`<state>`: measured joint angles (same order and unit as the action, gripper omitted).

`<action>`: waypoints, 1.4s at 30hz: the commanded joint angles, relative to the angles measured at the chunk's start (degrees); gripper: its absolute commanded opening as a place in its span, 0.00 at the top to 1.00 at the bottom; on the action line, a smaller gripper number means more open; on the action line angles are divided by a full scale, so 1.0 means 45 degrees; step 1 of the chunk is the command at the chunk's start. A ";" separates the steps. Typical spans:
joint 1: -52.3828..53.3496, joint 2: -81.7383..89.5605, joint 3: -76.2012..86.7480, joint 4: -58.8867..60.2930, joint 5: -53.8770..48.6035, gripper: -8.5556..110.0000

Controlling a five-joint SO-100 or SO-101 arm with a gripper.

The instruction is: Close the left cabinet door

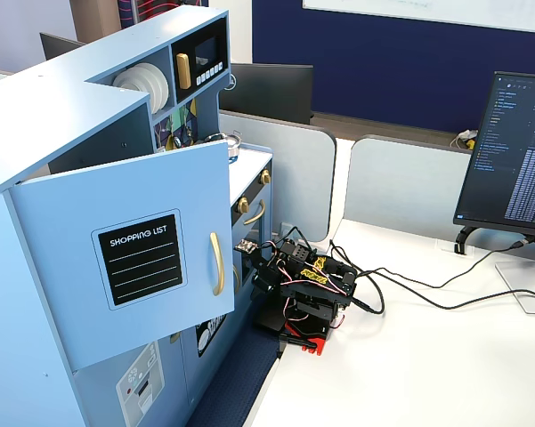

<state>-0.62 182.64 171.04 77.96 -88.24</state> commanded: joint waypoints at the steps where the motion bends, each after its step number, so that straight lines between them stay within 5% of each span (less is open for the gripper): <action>1: -0.0352 -0.0098 0.0176 0.2187 0.0312 0.93; 12: -0.1055 -0.0117 0.0176 0.2187 -0.0020 0.93; 18: -0.6953 -0.0059 -0.0684 0.0000 0.0625 0.93; 29: -1.6035 -0.1426 -0.3359 -0.6543 -0.1758 0.93; 42: -2.0078 -0.4961 -0.6953 -1.2461 -0.3320 0.93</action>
<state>-87.80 164.97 147.83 27.33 -101.69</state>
